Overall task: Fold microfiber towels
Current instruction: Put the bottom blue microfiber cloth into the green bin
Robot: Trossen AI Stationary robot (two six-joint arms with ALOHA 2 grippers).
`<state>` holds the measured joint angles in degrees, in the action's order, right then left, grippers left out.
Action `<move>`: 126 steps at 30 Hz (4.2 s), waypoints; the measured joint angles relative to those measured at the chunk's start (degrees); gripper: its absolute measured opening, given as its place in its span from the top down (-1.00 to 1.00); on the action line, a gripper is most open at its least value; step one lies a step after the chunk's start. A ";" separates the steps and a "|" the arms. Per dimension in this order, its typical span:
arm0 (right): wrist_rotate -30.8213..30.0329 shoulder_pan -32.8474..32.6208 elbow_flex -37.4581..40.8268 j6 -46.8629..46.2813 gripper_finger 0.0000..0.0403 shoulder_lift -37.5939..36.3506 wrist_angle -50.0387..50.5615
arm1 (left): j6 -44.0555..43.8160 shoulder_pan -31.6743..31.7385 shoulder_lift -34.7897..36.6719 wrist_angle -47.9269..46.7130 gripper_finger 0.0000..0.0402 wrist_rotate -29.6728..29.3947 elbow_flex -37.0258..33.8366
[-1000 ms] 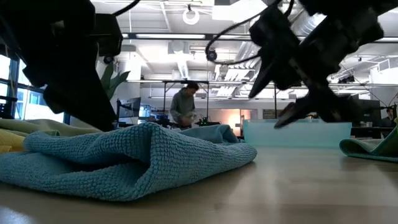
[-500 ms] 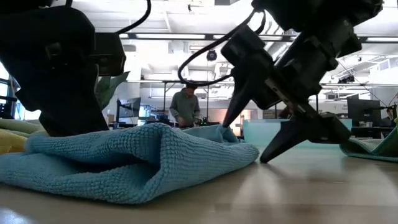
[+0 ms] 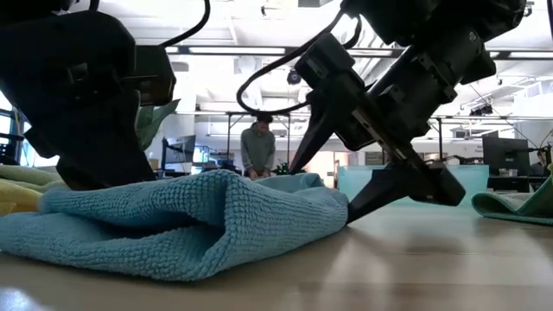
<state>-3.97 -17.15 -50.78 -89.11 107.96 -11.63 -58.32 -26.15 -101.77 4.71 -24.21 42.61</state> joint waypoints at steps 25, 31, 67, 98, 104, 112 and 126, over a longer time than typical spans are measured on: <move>-3.91 0.55 0.26 2.70 0.98 0.33 0.86 | -1.20 0.68 0.70 1.16 0.14 -0.27 -0.17; 1.05 0.37 0.26 6.45 0.99 -0.74 1.15 | -0.63 0.61 4.85 1.54 0.14 0.27 -0.15; -7.84 33.06 0.17 44.41 1.00 -37.05 40.76 | 14.29 6.17 29.46 -4.44 0.14 -12.50 -0.04; -19.87 56.17 0.17 47.48 1.00 -39.26 37.23 | 20.55 24.96 29.68 -3.03 0.14 -8.73 -0.04; -22.56 53.28 0.17 35.60 1.00 -37.49 40.12 | 26.05 27.54 29.68 -2.97 0.14 -2.96 -0.04; -27.02 45.14 0.17 17.50 1.00 -28.87 39.41 | 33.35 32.73 31.40 -0.69 0.14 10.47 -0.04; -30.20 35.18 0.17 -4.23 1.00 -28.02 51.37 | 45.32 41.06 39.53 -1.55 0.14 19.73 -0.04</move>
<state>-34.17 18.03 -50.61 -93.34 79.94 39.73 -13.00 14.91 -62.24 3.16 -4.49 42.57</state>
